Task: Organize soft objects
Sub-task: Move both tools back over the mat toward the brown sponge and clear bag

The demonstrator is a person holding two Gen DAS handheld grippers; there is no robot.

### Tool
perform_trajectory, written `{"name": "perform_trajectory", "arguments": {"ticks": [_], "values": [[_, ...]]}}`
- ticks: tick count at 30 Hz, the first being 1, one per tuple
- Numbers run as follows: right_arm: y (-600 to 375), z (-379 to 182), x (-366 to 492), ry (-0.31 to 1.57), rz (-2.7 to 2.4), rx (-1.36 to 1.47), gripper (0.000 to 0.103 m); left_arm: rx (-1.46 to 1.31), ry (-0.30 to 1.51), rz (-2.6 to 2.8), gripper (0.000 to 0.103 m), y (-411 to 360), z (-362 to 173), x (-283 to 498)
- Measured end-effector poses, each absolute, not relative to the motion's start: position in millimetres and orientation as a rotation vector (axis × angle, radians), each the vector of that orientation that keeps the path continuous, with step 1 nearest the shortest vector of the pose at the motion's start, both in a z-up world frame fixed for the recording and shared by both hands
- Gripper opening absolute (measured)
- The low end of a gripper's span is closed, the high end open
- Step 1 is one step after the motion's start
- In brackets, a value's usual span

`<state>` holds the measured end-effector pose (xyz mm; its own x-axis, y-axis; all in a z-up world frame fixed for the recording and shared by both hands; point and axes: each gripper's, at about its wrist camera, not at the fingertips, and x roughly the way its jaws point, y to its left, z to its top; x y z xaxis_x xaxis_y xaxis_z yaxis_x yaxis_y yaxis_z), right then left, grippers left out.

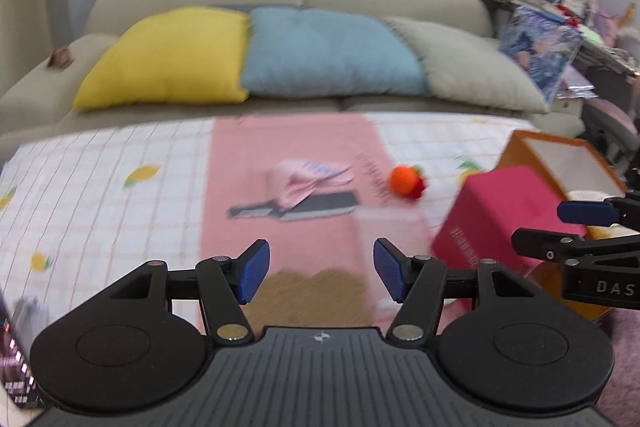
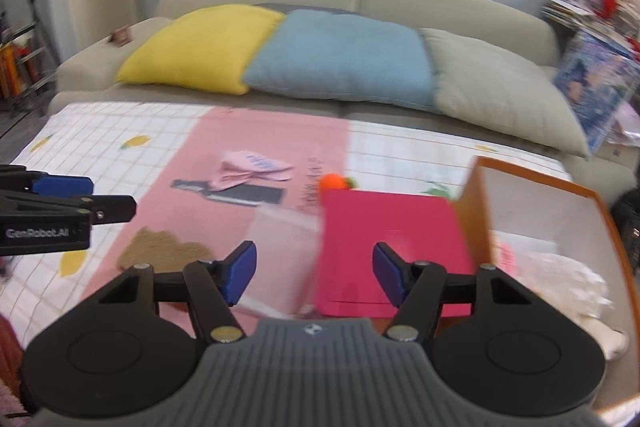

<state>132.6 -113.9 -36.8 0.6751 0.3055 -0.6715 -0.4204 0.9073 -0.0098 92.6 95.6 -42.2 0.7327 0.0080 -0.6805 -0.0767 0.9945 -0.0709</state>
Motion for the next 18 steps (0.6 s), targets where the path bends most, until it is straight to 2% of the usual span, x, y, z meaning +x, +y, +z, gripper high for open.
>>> {"name": "perform_trajectory", "arguments": {"ticks": [8, 18], "values": [[-61, -68, 132, 0.780, 0.525, -0.235, 0.064, -0.158, 0.831, 0.114, 0.071, 124, -75, 79], [-31, -114, 147, 0.864, 0.584, -0.339, 0.070, -0.177, 0.880, 0.138, 0.070, 139, -98, 83]]}}
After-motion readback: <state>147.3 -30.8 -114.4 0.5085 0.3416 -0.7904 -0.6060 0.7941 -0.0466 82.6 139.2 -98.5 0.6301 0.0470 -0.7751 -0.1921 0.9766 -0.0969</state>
